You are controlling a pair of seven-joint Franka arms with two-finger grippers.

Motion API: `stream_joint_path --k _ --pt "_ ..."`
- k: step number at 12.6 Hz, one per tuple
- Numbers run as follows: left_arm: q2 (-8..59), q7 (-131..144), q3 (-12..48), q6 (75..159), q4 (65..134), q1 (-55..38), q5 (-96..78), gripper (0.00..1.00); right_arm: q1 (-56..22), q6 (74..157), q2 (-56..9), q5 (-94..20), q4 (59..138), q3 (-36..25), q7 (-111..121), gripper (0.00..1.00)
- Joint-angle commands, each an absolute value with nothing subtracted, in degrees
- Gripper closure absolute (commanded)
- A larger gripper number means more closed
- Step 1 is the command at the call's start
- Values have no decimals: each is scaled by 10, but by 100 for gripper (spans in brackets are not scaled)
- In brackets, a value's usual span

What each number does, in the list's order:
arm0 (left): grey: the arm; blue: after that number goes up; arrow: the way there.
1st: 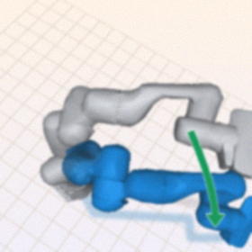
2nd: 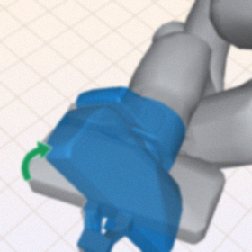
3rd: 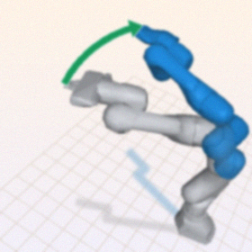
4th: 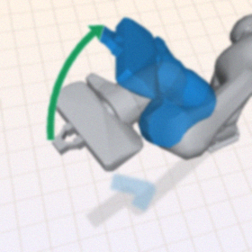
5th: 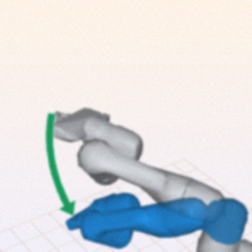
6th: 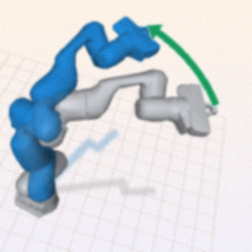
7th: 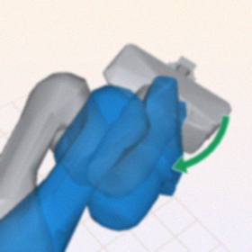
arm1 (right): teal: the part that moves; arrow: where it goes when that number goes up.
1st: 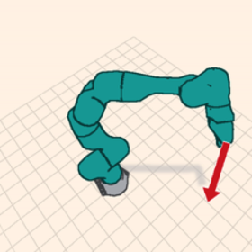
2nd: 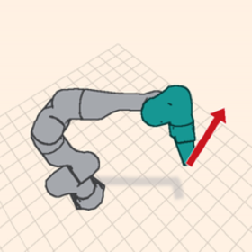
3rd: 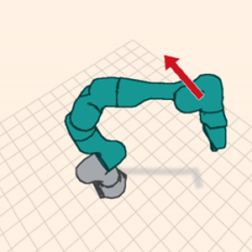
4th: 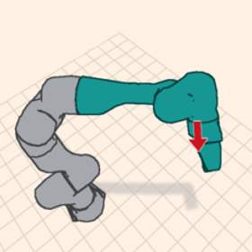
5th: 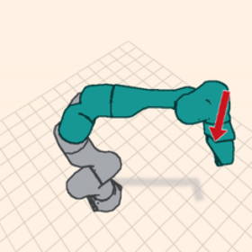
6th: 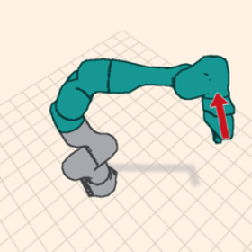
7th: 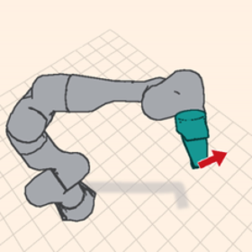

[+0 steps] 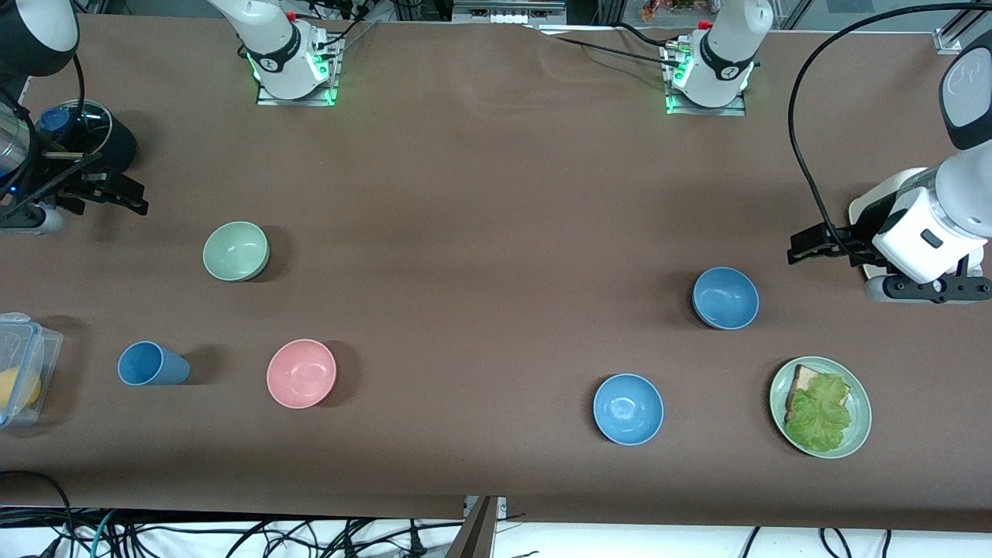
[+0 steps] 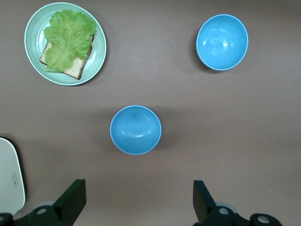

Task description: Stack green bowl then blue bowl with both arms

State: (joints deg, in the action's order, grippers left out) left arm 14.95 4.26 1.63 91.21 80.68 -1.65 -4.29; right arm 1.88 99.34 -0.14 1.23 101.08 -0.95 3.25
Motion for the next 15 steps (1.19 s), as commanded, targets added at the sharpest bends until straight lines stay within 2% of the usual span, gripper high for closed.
stream_joint_path --k 1,11,13,15 --pt "159 33 17 910 788 -16 -37 0 24 980 -6 16 997 -5 31 0" --pt "159 33 17 911 788 -17 -37 0 25 976 -47 18 1021 -4 33 0" --pt "159 33 17 911 788 -17 -37 0 34 985 -63 16 1060 -29 36 2" --pt "159 33 17 911 788 -16 -37 0 41 1059 -67 14 1130 -43 40 4"
